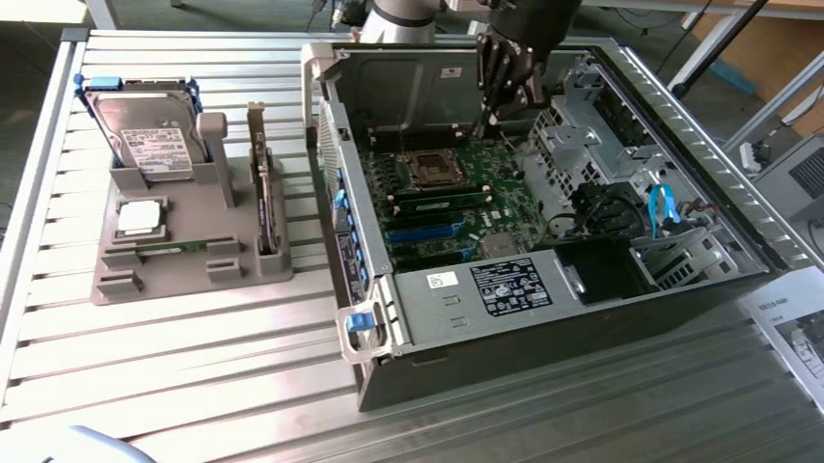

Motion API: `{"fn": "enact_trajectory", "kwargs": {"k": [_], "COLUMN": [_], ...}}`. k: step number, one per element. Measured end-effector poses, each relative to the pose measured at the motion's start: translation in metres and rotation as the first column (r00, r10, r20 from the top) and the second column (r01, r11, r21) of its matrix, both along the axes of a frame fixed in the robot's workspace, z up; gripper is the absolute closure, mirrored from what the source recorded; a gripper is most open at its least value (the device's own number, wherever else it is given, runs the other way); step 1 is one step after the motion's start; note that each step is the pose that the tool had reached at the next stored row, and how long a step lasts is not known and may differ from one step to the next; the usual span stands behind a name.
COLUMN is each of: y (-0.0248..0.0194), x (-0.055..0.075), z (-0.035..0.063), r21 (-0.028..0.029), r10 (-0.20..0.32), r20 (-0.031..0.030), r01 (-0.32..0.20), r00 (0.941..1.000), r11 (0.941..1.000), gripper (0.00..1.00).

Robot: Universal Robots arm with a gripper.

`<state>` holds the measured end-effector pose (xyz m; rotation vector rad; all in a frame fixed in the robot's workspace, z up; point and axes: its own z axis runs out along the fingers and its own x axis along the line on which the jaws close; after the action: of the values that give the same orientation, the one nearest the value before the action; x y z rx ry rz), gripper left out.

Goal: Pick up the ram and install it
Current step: 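Press down the ram until it locks into place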

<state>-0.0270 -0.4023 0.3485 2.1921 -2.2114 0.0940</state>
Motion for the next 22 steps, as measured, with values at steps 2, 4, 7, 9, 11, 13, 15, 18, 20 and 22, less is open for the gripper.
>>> {"fn": "enact_trajectory", "kwargs": {"k": [2, 4, 7, 9, 11, 13, 15, 18, 20, 22], "y": [0.0000, 0.0000, 0.0000, 0.0000, 0.0000, 0.0000, 0.0000, 0.0000, 0.0000, 0.0000], "x": [0.0000, 0.0000, 0.0000, 0.0000, -0.0001, 0.0000, 0.0000, -0.0001, 0.0000, 0.0000], "z": [0.0008, 0.0010, 0.0011, 0.0013, 0.0016, 0.0019, 0.0022, 0.0038, 0.0042, 0.0043], "r21": [-0.0010, -0.0016, -0.0019, -0.0017, 0.0003, 0.0040, 0.0100, 0.0113, 0.0115, 0.0113], "r10": [0.000, 0.000, 0.000, 0.000, 0.000, 0.000, 0.000, 0.000, 0.000, 0.000], "r20": [0.0000, 0.0001, 0.0001, 0.0001, -0.0001, 0.0000, 0.0000, 0.0001, 0.0002, 0.0001], "r01": [0.000, 0.000, 0.000, 0.000, 0.000, 0.000, 0.000, 0.000, 0.000, 0.000], "r00": [1.0000, 1.0000, 1.0000, 1.0000, 1.0000, 1.0000, 1.0000, 1.0000, 1.0000, 1.0000], "r11": [1.0000, 1.0000, 1.0000, 1.0000, 1.0000, 1.0000, 1.0000, 0.9999, 0.9999, 0.9999], "gripper": [0.90, 0.90, 0.90, 0.90, 0.90, 0.90, 0.90, 0.90, 0.90, 0.90]}}
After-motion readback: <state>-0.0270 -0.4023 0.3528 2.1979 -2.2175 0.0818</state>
